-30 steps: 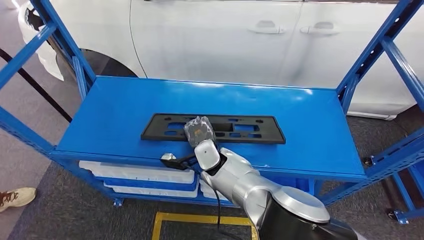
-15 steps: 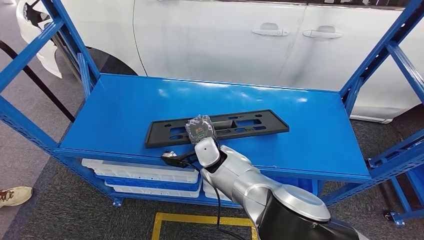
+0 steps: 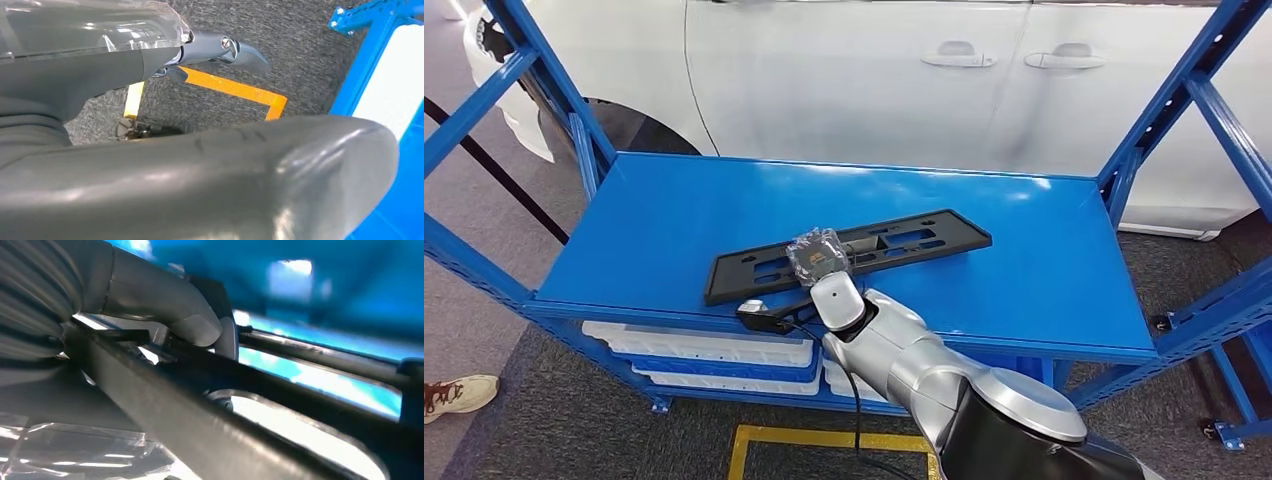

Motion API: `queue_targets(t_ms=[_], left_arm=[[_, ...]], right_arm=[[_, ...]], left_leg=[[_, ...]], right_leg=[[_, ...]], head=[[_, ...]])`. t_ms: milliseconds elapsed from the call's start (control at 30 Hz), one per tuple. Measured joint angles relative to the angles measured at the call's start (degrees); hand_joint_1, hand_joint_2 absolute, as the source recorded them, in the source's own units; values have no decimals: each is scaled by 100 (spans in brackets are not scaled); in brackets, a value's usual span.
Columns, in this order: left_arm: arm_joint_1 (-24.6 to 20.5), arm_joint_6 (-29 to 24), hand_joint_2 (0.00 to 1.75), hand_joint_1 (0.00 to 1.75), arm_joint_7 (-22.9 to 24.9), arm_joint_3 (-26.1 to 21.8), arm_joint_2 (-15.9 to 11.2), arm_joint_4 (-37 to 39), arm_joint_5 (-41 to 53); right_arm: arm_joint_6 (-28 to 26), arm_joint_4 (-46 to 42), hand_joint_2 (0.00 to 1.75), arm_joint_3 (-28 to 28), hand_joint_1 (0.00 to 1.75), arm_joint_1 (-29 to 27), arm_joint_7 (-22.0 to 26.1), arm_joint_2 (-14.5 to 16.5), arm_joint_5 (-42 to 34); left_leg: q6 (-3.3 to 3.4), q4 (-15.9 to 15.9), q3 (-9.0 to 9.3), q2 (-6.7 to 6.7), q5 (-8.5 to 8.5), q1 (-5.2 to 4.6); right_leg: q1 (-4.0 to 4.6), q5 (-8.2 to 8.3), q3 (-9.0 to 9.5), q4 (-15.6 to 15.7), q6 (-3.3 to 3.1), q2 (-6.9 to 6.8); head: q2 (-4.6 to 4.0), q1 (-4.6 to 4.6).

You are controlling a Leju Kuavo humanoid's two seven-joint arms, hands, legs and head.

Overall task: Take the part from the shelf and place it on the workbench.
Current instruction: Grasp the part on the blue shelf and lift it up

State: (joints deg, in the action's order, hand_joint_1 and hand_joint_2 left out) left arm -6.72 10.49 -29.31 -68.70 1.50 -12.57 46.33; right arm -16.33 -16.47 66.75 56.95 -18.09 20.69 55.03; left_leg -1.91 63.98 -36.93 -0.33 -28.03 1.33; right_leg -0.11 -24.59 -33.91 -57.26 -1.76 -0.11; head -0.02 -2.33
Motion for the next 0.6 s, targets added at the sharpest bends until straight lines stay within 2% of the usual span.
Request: queue_targets(t_ms=[67,100,133,167,233,267,300,333,367,400,467,533,567,600], left_arm=[[0,4,0,0,0,1,-1,0,0],[3,11,0,0,-2,1,-2,0,-4],[4,26,0,0,-5,1,-2,0,-12],[2,49,0,0,5,1,-3,0,-26],[-17,92,0,0,73,1,-7,0,-64],[-33,112,0,0,116,0,-8,0,-92],[-49,132,0,0,143,-2,-9,0,-125],[-62,160,0,0,147,-4,-5,1,-161],[-70,194,0,0,126,-7,-1,1,-202],[-72,231,0,0,91,-10,12,2,-243],[-65,300,0,0,-16,-16,40,4,-314],[-30,332,0,0,-132,-19,67,4,-362],[4,331,0,0,-181,-20,80,4,-374],[47,325,0,0,-218,-20,92,4,-376]], right_arm=[[-34,-20,175,-48,175,-1,65,6,-61],[-49,-21,175,-67,175,-8,117,7,-111],[-97,-28,175,-100,175,-14,223,8,-214],[-214,-49,175,-167,175,-18,452,9,-407],[-678,-146,175,-441,175,-22,1368,11,-1047],[-951,-257,175,-664,175,-29,2060,8,-1469],[-1120,-459,175,-938,175,-58,2813,-13,-1912],[-1129,-780,175,-1257,175,-127,3521,-62,-2369],[-927,-1278,175,-1614,175,-249,4108,-147,-2858],[-538,-1910,175,-1980,175,-420,4500,-273,-3384],[510,-3341,175,-2683,175,-861,4853,-592,-4586],[1571,-4821,175,-3309,175,-1423,5027,-976,-5794],[1999,-5536,175,-3587,175,-1734,5100,-1167,-6258],[2330,-6211,175,-3837,175,-2035,5147,-1345,-6601]], left_leg=[[-39,776,-353,1,-341,1],[-52,1017,-468,2,-394,1],[-60,1044,-486,3,-336,3],[-62,829,-388,4,-173,6],[-53,59,-19,20,193,10],[-25,-251,127,24,293,5],[8,-417,200,27,321,-2],[45,-451,210,22,295,-12],[87,-464,210,9,304,-15],[124,-469,215,-2,310,-6],[207,-489,234,-43,322,15],[270,-500,230,-89,328,21],[288,-500,223,-109,328,17],[298,-499,218,-124,327,10]], right_leg=[[9,-1,-1,0,-17,-1],[15,-4,-1,-5,-20,-1],[16,-10,-1,-13,-20,0],[13,-19,0,-29,-15,3],[16,-55,-13,-86,16,18],[28,-70,-36,-126,38,33],[42,-77,-60,-155,61,45],[56,-75,-77,-167,81,50],[65,-74,-81,-171,105,45],[67,-88,-68,-167,137,32],[57,-236,-99,-318,216,15],[31,-586,-357,-909,287,16],[24,-771,-555,-1315,307,16],[19,-890,-728,-1652,317,17]], head=[[0,-1],[0,-1],[0,-1],[0,-1],[0,-1],[0,0],[0,0],[0,0],[0,0],[0,-1],[0,1],[0,2],[0,2],[0,2]])
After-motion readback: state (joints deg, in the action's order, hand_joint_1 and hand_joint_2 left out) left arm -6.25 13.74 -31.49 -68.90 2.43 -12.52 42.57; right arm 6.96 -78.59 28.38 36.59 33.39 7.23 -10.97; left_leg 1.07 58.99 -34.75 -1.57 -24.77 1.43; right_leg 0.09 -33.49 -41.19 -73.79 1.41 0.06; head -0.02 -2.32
